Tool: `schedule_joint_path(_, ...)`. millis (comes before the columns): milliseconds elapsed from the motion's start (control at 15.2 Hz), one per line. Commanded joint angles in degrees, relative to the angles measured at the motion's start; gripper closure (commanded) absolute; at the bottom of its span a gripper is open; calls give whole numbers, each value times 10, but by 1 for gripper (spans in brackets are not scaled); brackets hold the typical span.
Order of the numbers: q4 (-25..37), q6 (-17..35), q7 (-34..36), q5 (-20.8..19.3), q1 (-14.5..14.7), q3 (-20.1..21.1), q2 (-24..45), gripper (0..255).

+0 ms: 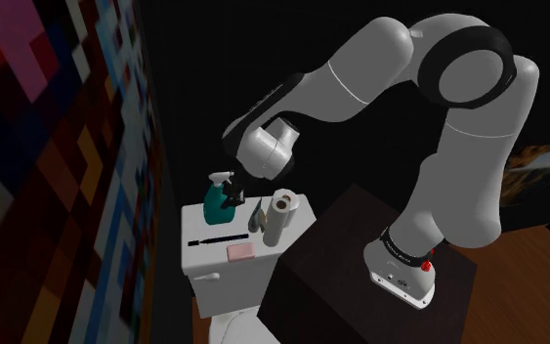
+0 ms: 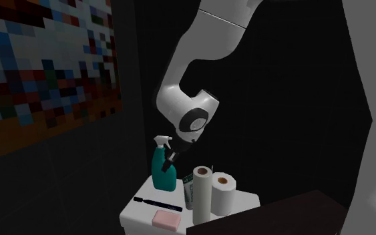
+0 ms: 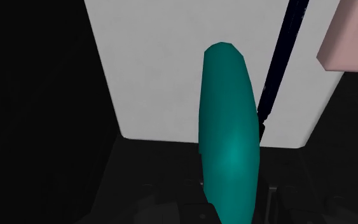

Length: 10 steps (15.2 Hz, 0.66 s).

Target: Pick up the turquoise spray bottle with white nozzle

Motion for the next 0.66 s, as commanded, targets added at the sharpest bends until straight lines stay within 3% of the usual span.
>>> schedule_joint_path(0, -10, 0, 33, -30, 4, -3, -18, 255)
schedule_joint_path(462, -40, -9, 138, -134, 17, -20, -75, 255)
schedule_joint_path(594, -41, -9, 140, -136, 18, -21, -77, 255)
